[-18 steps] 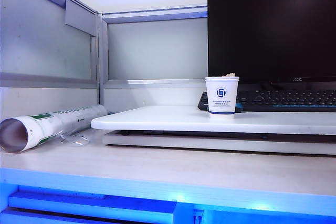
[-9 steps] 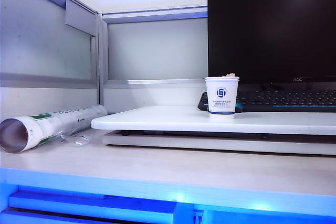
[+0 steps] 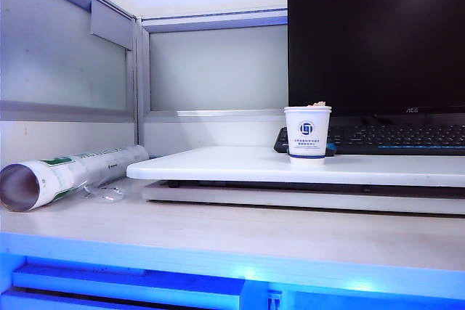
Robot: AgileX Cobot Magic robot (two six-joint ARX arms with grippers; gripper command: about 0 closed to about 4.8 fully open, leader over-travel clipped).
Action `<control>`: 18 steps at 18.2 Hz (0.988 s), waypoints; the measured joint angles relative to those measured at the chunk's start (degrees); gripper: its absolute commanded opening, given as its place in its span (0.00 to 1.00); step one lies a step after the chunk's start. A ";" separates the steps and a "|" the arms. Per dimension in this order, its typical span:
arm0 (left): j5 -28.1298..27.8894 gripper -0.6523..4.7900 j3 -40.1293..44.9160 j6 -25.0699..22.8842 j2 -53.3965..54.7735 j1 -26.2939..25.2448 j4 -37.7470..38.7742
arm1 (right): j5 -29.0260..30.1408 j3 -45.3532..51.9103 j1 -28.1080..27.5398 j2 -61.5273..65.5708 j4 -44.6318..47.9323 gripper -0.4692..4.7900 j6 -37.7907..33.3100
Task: Pick up the badminton from the table and put it into the white paper cup.
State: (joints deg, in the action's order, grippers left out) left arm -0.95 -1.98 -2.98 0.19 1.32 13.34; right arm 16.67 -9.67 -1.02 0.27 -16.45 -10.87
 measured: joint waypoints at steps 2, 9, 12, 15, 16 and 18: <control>-0.02 0.11 0.00 -0.15 0.00 0.00 0.00 | -2.84 0.04 2.67 0.00 -1.49 0.07 -0.02; -0.39 0.11 0.00 -1.46 0.00 0.00 0.00 | -7.89 5.05 6.36 0.00 -2.32 0.07 3.74; -0.35 0.11 0.00 -1.25 0.00 0.00 -0.02 | -8.02 6.43 6.34 0.00 -2.21 0.07 6.03; -0.35 0.11 0.00 -1.25 -0.02 0.00 -0.02 | -8.11 6.54 6.36 0.00 -1.60 0.07 7.98; -0.35 0.11 0.00 -1.25 -0.02 0.00 -0.02 | -8.33 6.54 6.34 0.00 -1.60 0.07 8.07; -0.35 0.11 0.00 -1.25 -0.02 0.00 -0.02 | -8.72 6.54 6.34 0.00 -1.60 0.07 8.20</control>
State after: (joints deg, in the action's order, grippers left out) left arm -1.30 -1.98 -4.23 0.16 1.32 13.32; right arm 7.94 -3.14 5.32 0.27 -18.04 -2.68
